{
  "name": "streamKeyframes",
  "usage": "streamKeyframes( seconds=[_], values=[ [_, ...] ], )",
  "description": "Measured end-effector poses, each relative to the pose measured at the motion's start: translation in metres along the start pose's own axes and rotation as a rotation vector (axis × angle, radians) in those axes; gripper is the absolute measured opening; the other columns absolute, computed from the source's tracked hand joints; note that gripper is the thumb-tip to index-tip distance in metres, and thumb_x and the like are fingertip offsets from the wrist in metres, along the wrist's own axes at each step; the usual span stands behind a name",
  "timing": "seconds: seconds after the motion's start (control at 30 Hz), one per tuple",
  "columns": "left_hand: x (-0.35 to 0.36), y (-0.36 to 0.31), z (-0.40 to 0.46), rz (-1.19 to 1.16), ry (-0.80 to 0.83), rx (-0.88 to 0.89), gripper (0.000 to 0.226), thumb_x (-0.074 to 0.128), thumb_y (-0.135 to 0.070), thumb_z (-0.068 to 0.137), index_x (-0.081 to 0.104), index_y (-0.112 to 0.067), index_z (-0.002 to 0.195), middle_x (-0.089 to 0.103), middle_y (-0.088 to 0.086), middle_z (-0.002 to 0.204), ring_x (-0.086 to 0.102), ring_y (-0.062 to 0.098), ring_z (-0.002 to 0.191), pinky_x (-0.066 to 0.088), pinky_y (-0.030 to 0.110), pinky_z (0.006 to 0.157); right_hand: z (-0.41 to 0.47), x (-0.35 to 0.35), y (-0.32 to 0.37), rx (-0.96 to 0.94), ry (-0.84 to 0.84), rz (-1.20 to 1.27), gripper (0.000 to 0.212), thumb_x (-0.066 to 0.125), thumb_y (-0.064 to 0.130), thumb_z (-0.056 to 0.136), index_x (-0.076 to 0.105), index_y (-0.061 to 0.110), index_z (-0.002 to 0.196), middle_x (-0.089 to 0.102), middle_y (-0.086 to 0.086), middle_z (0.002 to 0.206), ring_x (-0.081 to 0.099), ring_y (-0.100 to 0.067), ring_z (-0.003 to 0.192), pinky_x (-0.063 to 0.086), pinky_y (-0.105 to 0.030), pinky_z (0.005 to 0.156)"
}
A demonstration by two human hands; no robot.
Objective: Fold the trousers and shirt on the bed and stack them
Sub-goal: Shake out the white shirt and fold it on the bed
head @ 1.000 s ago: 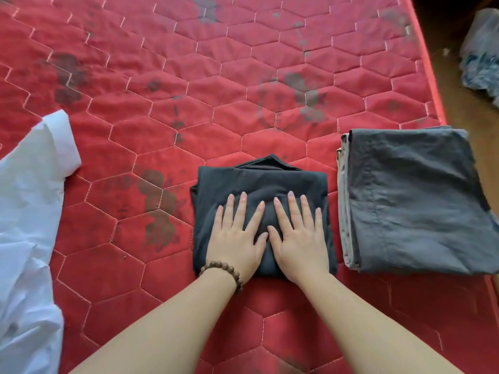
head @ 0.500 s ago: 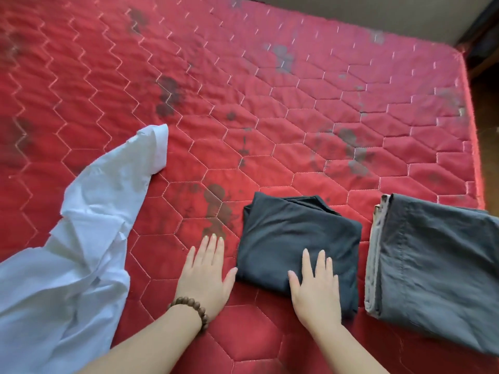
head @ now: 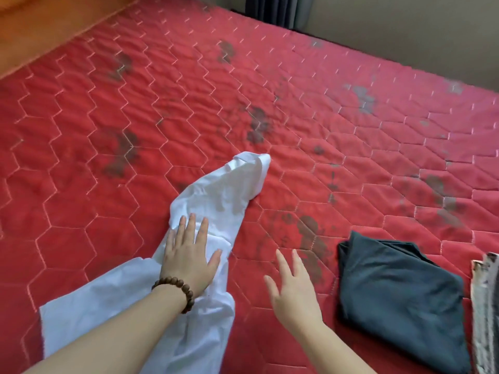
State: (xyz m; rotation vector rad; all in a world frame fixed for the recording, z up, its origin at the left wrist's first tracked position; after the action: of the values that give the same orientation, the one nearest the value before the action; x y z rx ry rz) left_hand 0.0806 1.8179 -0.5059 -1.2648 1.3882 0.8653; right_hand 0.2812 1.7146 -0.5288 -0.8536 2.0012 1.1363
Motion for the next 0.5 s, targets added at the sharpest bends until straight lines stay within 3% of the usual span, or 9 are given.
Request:
streamKeyframes(
  seconds=[0.27, 0.5],
  values=[
    [0.005, 0.098, 0.067, -0.118, 0.044, 0.015, 0.077, 0.036, -0.053, 0.092, -0.001, -0.021, 0.152, -0.008, 0.002, 0.161, -0.012, 0.016, 0.147, -0.003, 0.04, 0.119, 0.081, 0.053, 0.116, -0.02, -0.022, -0.015, 0.066, 0.044, 0.042, 0.097, 0.011, 0.028, 0.153, -0.007, -0.01, 0.161, -0.005, -0.024, 0.148, 0.007, -0.039, 0.12],
    [0.013, 0.097, 0.138, -0.196, 0.091, 0.152, 0.077, 0.038, -0.049, 0.094, -0.006, -0.022, 0.152, -0.009, 0.003, 0.16, -0.01, 0.017, 0.147, -0.001, 0.038, 0.118, 0.152, 0.02, 0.13, 0.111, -0.196, -0.013, 0.074, 0.049, 0.04, 0.095, 0.002, 0.032, 0.152, -0.002, -0.02, 0.159, 0.006, -0.031, 0.147, 0.017, -0.042, 0.118]
  ],
)
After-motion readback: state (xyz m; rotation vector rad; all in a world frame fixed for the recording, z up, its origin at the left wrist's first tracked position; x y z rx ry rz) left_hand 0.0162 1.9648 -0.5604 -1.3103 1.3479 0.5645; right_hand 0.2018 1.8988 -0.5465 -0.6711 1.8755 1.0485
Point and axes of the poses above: each hand's wrist, its own z-axis towards the middle knuckle, its own x-axis out of the palm, y = z × x, the point moved 10 cm from there along z, towards the middle knuckle
